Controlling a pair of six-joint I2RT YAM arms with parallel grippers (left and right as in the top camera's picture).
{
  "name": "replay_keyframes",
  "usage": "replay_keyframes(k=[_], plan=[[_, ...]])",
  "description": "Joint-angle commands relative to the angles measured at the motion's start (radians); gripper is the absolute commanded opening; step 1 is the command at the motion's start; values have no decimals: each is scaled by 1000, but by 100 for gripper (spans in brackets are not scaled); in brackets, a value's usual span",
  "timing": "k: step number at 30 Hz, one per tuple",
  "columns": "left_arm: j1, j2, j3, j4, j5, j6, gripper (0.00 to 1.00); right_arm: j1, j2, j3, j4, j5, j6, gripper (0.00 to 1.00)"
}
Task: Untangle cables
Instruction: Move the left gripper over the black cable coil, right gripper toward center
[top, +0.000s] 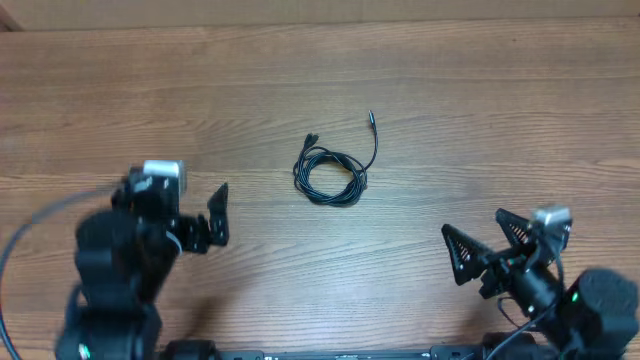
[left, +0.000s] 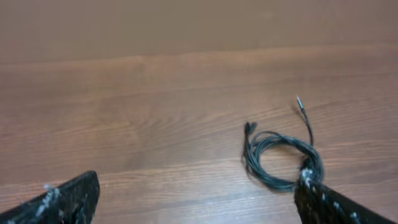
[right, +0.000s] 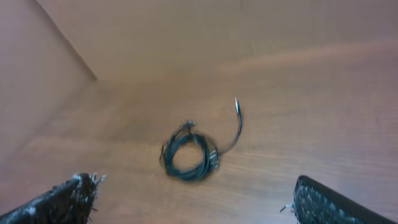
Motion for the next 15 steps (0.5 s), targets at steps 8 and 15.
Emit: replay_keyframes(k=[8, 15], plan=[[-285, 633, 689, -387, 34, 16, 100, -4, 591, 590, -435, -11, 2, 100], [-383, 925, 837, -397, 55, 39, 100, -4, 821, 679, -450, -138, -32, 100]])
